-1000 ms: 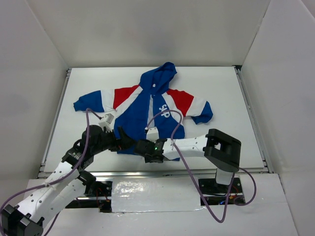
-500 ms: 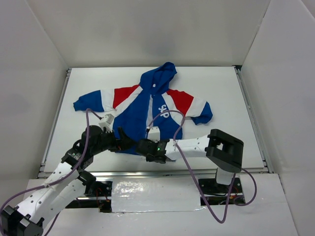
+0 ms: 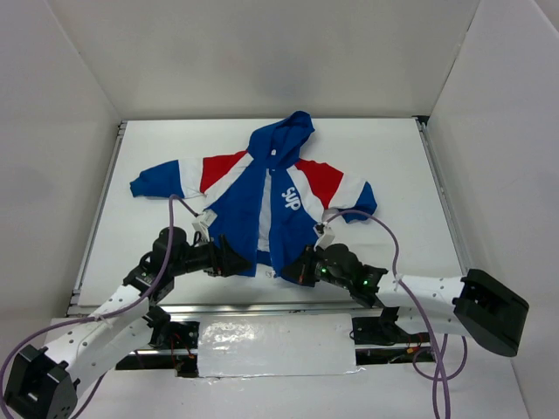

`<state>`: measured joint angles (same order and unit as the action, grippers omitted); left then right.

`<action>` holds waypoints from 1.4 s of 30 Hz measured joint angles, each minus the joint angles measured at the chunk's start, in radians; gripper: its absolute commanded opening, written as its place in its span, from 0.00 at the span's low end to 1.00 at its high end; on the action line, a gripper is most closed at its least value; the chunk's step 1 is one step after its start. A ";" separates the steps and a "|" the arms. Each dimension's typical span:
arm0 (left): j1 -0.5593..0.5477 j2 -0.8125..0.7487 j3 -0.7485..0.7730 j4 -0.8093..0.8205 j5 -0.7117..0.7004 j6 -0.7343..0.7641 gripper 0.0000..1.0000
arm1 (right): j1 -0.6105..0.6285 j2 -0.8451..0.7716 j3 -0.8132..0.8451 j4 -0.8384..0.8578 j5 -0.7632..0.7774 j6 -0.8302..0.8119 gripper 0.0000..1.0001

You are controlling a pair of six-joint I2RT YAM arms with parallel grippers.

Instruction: Zip up the jacket

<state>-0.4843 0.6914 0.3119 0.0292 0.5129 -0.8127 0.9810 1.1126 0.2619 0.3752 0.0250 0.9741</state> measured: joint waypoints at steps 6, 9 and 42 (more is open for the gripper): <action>-0.011 0.055 -0.033 0.189 0.087 -0.064 0.85 | -0.041 -0.090 -0.067 0.206 -0.137 -0.027 0.00; -0.029 0.093 -0.051 0.286 0.107 -0.095 0.84 | -0.045 -0.093 -0.068 0.254 -0.186 -0.029 0.00; -0.178 0.538 -0.057 0.883 0.087 -0.215 0.00 | -0.072 -0.198 -0.101 0.244 -0.299 -0.043 0.16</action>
<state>-0.6621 1.2293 0.2546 0.9119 0.6003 -1.0279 0.9092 0.9142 0.1608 0.6189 -0.2741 0.9310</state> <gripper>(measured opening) 0.042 0.124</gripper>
